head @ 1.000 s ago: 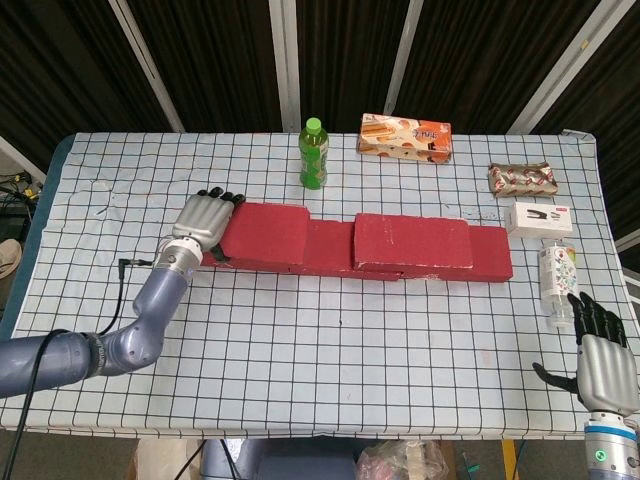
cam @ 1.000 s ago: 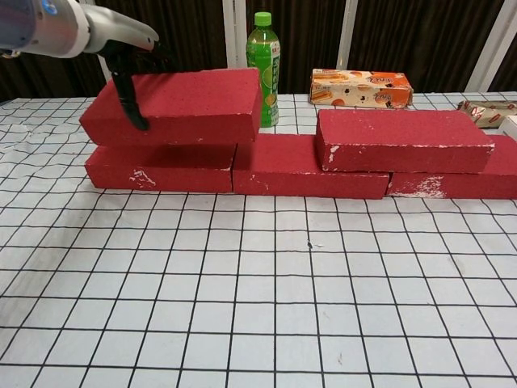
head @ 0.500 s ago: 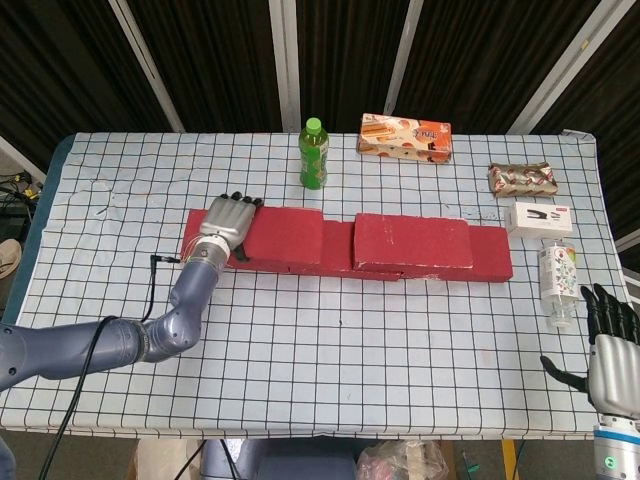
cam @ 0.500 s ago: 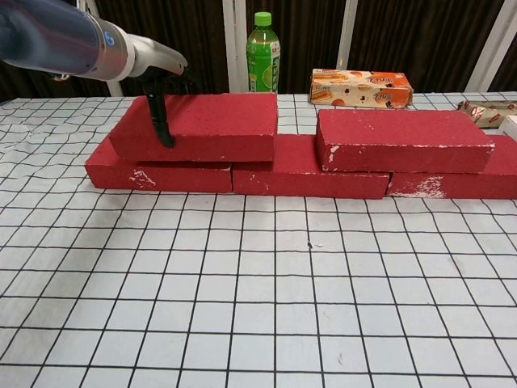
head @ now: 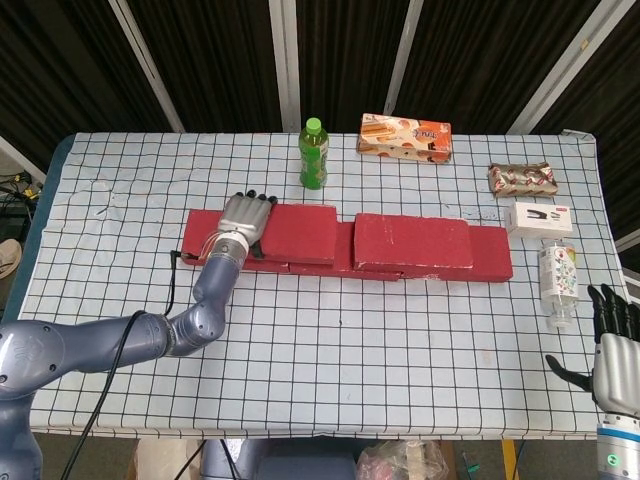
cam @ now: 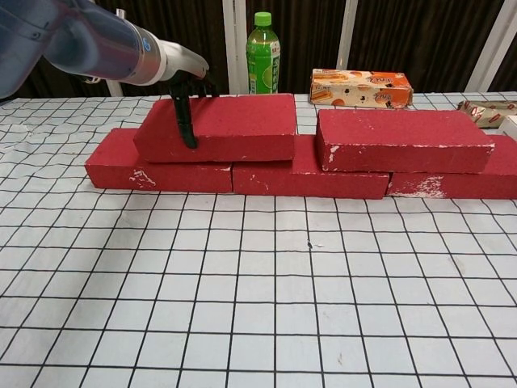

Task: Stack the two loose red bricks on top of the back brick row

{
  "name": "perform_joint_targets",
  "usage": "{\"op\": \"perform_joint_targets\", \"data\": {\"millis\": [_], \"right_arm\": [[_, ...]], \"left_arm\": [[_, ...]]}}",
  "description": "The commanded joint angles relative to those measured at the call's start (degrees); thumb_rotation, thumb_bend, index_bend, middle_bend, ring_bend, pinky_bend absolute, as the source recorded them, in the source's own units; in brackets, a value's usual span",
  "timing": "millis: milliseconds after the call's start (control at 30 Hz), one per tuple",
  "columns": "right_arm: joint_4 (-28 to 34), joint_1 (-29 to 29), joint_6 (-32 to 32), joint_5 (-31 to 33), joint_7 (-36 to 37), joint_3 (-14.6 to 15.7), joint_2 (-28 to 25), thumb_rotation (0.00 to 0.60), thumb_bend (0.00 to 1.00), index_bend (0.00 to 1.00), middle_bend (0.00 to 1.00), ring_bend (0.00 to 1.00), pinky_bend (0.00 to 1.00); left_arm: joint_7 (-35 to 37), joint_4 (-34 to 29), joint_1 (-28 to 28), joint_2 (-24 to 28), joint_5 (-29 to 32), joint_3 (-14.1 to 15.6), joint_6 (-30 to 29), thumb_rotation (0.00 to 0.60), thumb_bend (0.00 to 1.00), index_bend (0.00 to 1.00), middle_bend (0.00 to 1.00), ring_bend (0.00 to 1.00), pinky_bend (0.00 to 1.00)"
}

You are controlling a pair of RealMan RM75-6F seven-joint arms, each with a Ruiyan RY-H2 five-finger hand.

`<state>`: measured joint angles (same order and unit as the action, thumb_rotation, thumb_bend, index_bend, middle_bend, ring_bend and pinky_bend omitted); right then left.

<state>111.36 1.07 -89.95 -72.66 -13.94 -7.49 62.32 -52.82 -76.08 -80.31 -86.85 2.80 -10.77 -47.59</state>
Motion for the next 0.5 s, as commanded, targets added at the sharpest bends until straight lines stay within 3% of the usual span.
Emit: {"op": "perform_joint_targets", "data": {"millis": [33, 500], "right_arm": [[-0.1, 0.0, 0.2, 0.3, 0.0, -0.2, 0.0, 0.600, 0.15, 0.00, 0.00, 0.00, 0.00], [0.2, -0.2, 0.2, 0.8, -0.1, -0.3, -0.2, 0.600, 0.15, 0.00, 0.00, 0.00, 0.00]], "left_arm": [[-1.2, 0.1, -0.9, -0.4, 1.3, -0.2, -0.3, 0.600, 0.01, 0.19, 0.15, 0.10, 0.16], [-5.1, 0.7, -2.9, -1.3, 6.0, -1.5, -3.8, 0.600, 0.01, 0.19, 0.15, 0.10, 0.16]]}}
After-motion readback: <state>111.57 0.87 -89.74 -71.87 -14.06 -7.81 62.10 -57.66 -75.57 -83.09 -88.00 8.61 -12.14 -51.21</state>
